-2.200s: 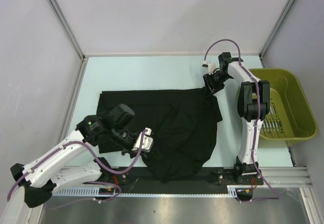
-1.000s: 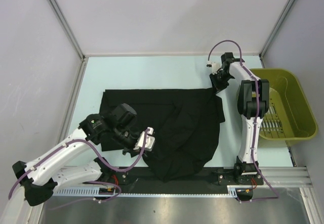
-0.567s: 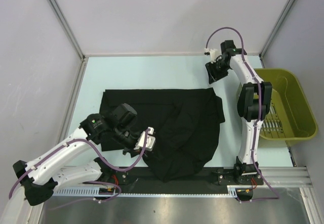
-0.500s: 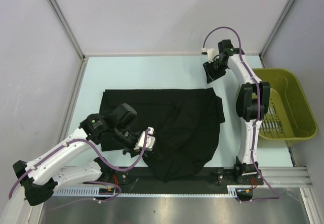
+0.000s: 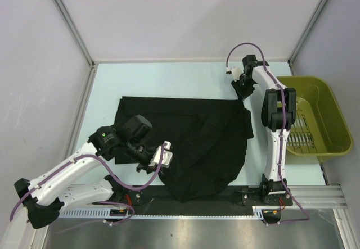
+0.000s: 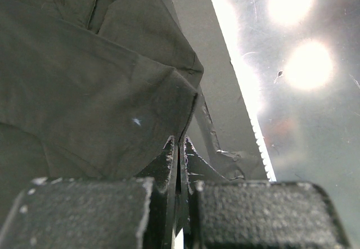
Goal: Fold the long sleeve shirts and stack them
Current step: Fold the shirt
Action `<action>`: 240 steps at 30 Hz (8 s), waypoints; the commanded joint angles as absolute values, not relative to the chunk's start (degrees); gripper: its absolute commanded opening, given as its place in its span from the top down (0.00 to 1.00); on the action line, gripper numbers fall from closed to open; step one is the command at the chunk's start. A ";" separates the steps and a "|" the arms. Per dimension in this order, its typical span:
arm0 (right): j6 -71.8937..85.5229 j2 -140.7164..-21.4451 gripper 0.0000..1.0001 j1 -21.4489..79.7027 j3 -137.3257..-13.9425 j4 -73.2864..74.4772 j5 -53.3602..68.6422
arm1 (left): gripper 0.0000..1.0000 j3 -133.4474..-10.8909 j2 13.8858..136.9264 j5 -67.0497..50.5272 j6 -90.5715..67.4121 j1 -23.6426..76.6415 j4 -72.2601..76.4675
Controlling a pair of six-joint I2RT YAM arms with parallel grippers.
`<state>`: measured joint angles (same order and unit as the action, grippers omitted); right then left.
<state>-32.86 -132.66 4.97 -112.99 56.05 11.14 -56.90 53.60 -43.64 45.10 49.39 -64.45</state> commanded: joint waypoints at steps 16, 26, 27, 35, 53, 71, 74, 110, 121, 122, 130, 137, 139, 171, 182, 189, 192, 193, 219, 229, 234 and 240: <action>-27.51 -125.33 0.39 9.23 -121.47 62.57 21.96 | 1.00 -71.45 66.25 -41.93 25.94 27.73 -47.13; -27.60 -129.37 0.44 8.09 -118.65 67.41 27.77 | 1.00 -78.75 87.70 -40.86 12.75 5.46 -38.59; -27.60 -129.81 0.43 7.82 -119.52 67.85 28.30 | 1.00 -78.75 88.76 -41.22 12.74 3.36 -38.32; -27.33 -130.87 0.33 7.56 -125.32 70.31 30.93 | 1.00 -74.28 93.95 -41.39 12.13 -2.37 -32.09; -29.62 -133.59 0.47 9.84 -124.98 71.10 23.83 | 0.97 -73.21 104.06 -34.82 13.97 -7.56 -25.49; -36.03 -137.72 0.31 9.93 -128.14 61.96 6.24 | 0.25 -100.63 120.84 -26.28 39.63 -9.58 -45.70; -37.26 -139.13 0.29 10.28 -128.50 61.44 6.41 | 0.25 -103.70 124.35 -26.10 40.69 -9.49 -46.49; -35.42 -138.90 0.01 16.35 -135.72 39.61 -4.43 | 0.48 -112.87 127.02 -31.62 29.09 -18.28 -43.60; -52.54 -99.87 0.06 13.53 -90.31 63.37 23.73 | 0.32 -78.60 93.64 -40.61 63.69 -17.84 -64.67; -54.04 -97.06 0.07 13.80 -86.09 62.76 23.38 | 0.33 -75.62 91.78 -40.17 65.72 -17.84 -65.21; -60.12 -78.32 0.22 23.61 -56.90 54.41 20.75 | 0.37 -51.78 77.35 -34.37 79.19 -16.53 -65.13; -58.54 -75.85 0.26 32.16 -49.14 44.14 15.48 | 0.36 -43.69 73.48 -30.77 82.26 -15.91 -61.62; -58.54 -76.29 0.30 32.87 -47.99 42.11 13.64 | 0.37 -41.75 72.78 -29.45 82.53 -15.91 -58.73; -50.45 -75.76 1.00 25.41 -55.27 42.79 11.86 | 1.00 -43.76 70.22 -25.31 86.05 -15.64 -51.50; -50.01 -87.26 1.00 20.04 -71.09 43.07 14.76 | 1.00 -61.51 84.26 -30.85 72.52 -15.38 -47.90; -50.01 -101.49 1.00 18.11 -82.70 44.91 14.50 | 1.00 -70.31 95.25 -29.97 66.37 -13.80 -45.44; -49.92 -105.28 1.00 17.49 -86.39 46.14 14.41 | 1.00 -72.24 98.77 -28.74 65.05 -12.83 -44.30; -49.57 -106.16 1.00 17.23 -87.35 46.23 13.98 | 1.00 -73.12 99.48 -28.22 64.78 -12.40 -43.60; -47.55 -101.34 0.16 22.83 -95.01 59.77 19.77 | 0.01 -67.78 82.29 -47.19 48.35 -12.22 -44.65; -50.36 -120.30 0.28 46.40 -106.42 60.82 23.64 | 0.01 -56.78 63.05 -46.85 33.94 -12.30 -32.78; -54.82 -122.87 0.29 50.79 -103.82 63.63 24.52 | 0.00 -52.40 54.60 -40.70 29.19 -12.30 -29.80; -58.54 -119.71 0.33 53.52 -92.49 60.83 21.98 | 0.01 -49.48 47.82 -35.58 23.81 -12.31 -26.89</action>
<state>-54.87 -123.31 52.01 -97.73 60.80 22.90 -50.50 49.84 -38.30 28.05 -12.23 -29.67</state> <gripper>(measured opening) 0.700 0.994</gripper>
